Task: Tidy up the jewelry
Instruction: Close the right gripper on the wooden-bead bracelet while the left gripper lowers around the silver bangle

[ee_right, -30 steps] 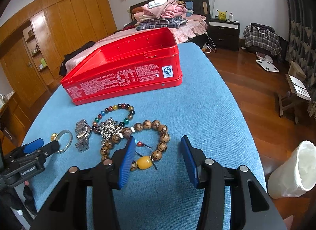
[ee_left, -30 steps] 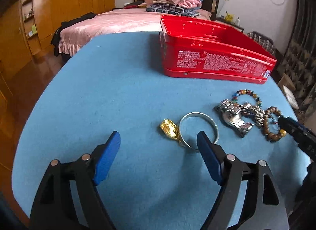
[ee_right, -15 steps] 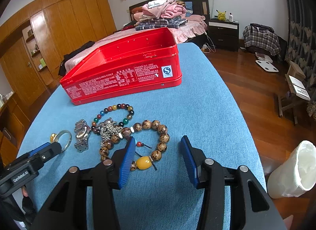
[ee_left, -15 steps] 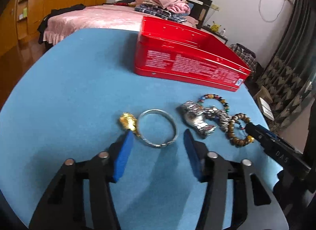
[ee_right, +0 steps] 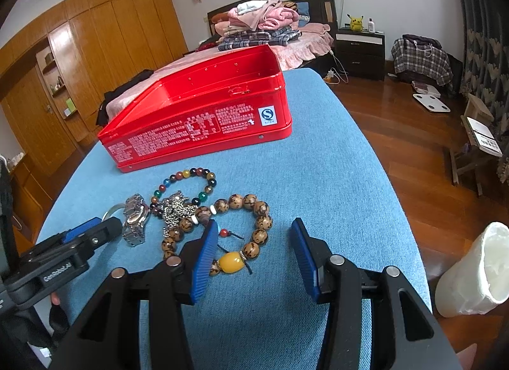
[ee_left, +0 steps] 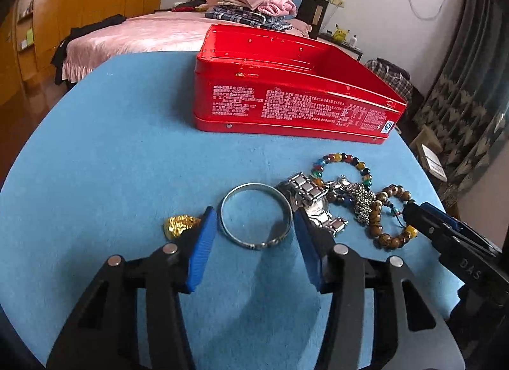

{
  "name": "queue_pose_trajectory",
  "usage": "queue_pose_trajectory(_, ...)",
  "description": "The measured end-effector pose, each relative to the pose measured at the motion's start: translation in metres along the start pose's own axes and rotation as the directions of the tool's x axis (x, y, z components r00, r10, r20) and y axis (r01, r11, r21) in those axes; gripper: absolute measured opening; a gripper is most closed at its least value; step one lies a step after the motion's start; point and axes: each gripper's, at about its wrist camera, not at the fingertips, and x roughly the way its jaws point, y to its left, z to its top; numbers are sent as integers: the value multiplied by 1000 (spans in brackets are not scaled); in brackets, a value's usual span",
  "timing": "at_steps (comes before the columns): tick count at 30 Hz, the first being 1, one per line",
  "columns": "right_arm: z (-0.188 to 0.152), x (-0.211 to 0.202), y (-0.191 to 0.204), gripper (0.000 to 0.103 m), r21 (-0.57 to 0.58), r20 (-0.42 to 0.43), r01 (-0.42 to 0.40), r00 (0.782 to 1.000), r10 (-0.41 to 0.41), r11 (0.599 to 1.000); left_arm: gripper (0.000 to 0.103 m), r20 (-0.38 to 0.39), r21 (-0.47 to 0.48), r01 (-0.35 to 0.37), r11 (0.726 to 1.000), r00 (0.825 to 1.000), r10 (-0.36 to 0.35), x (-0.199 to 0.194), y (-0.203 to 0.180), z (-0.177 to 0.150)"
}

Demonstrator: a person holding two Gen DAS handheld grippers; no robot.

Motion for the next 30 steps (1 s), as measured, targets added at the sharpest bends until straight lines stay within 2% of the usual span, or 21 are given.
queue_pose_trajectory(4, 0, 0, 0, 48, -7, -1, 8, 1000, -8, 1000, 56, -20, 44, -20, 999, 1000, 21, 4, -7, 3)
queue_pose_trajectory(7, 0, 0, 2, 48, -9, -1, 11, 1000, -11, 1000, 56, -27, 80, -56, 995, 998, 58, 6, -14, 3)
queue_pose_trajectory(10, 0, 0, 2, 48, -10, -1, 11, 1000, -11, 1000, 47, -21, 64, -70, 995, 997, 71, 5, -11, 4)
queue_pose_trajectory(16, 0, 1, 3, 48, -9, -2, 10, 1000, -10, 1000, 47, -10, 41, -53, 998, 999, 53, 2, -8, 3)
queue_pose_trajectory(21, 1, 2, 1, 48, 1, -7, -3, 1000, 3, 1000, 47, 31, -13, -23, 1000, 999, 24, -9, -2, 0)
queue_pose_trajectory(23, 3, 4, 1, 36, -16, -19, 12, 1000, -13, 1000, 47, 53, -6, -32, 999, 998, 33, -14, -3, -1)
queue_pose_trajectory(24, 3, 5, 3, 34, -37, -24, 31, 999, -32, 999, 47, 60, 2, -38, 999, 997, 38, -16, -4, -1)
queue_pose_trajectory(30, 6, 11, 5, 32, -62, -37, 55, 998, -57, 997, 47, 66, 16, -48, 999, 997, 47, -21, -5, 2)
